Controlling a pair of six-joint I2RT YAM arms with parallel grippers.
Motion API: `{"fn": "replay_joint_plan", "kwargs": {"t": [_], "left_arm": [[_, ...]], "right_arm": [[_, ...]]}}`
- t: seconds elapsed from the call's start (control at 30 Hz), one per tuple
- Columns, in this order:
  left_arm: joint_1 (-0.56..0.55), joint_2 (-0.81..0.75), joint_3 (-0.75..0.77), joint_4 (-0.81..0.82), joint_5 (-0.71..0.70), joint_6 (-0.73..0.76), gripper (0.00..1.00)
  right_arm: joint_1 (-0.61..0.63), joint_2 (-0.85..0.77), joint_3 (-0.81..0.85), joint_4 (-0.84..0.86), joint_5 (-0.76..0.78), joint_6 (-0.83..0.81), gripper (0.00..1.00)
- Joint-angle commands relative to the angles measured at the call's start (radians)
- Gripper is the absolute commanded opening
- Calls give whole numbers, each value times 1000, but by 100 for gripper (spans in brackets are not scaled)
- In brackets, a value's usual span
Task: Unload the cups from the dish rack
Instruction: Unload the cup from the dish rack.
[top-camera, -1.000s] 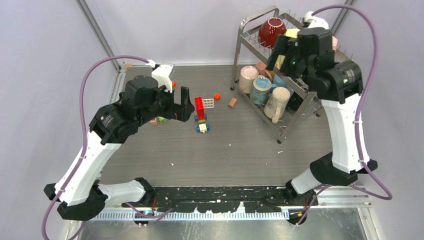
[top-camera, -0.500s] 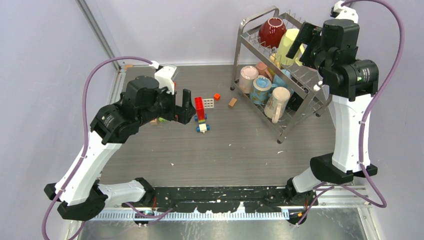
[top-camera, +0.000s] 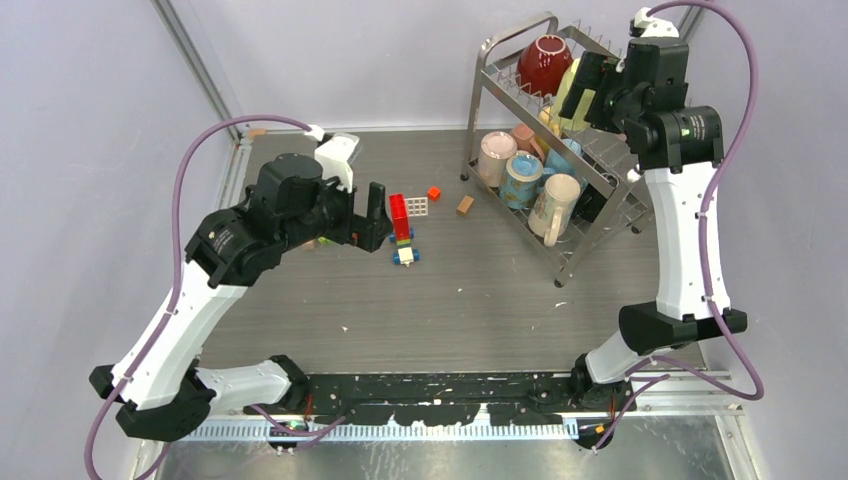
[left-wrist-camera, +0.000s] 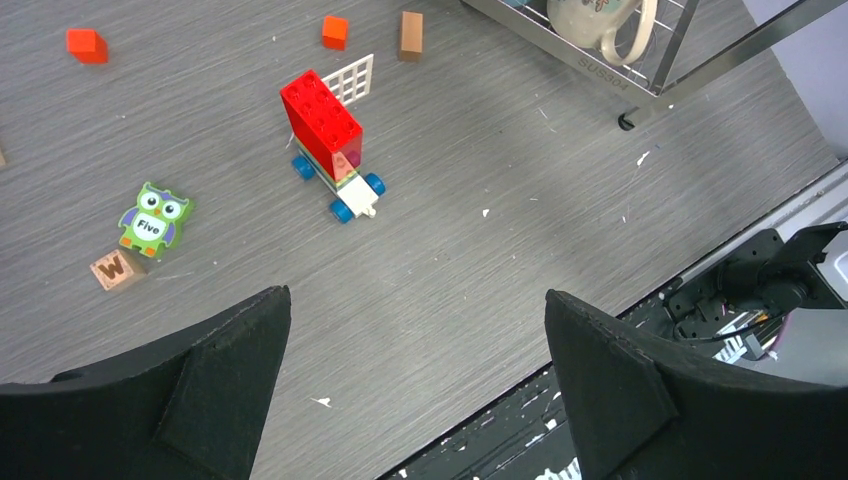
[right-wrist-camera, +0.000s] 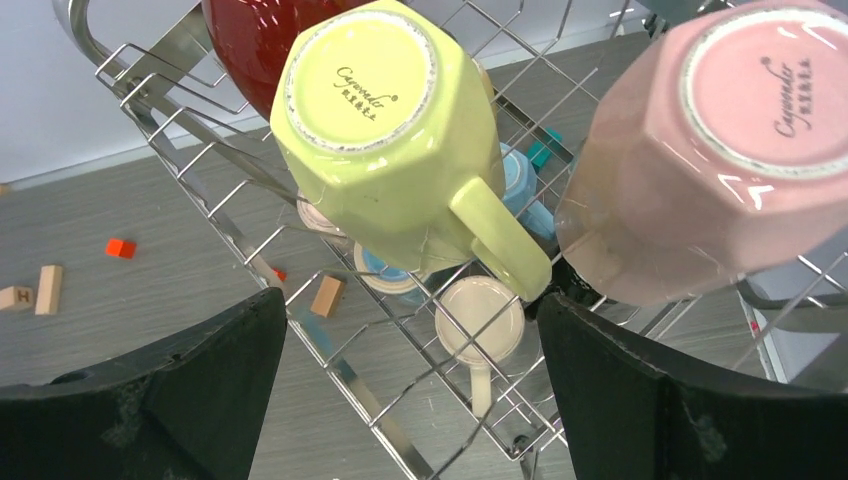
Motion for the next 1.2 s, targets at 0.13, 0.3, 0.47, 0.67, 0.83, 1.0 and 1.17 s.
{"fn": "replay_joint_plan", "kwargs": {"t": [0.13, 0.3, 0.47, 0.67, 0.83, 1.0, 1.17], "left_arm": [[0, -6, -6, 3, 10, 34, 100], [0, 1, -4, 4, 20, 34, 100], [0, 15, 1, 1, 32, 32, 100], [0, 30, 1, 9, 50, 22, 100], [0, 42, 8, 9, 59, 17, 100], [0, 53, 12, 6, 62, 13, 100], [-1, 58, 16, 1, 66, 9, 100]], "right_arm": [[-27, -28, -89, 184, -60, -95, 100], [-31, -35, -145, 243, -75, -141, 100], [-35, -59, -200, 295, -74, -157, 100], [-35, -72, -227, 347, -106, -164, 100], [-35, -45, -182, 336, -102, -186, 100], [-35, -20, -128, 329, -136, -210, 100], [-35, -3, -77, 320, -182, -244, 100]]}}
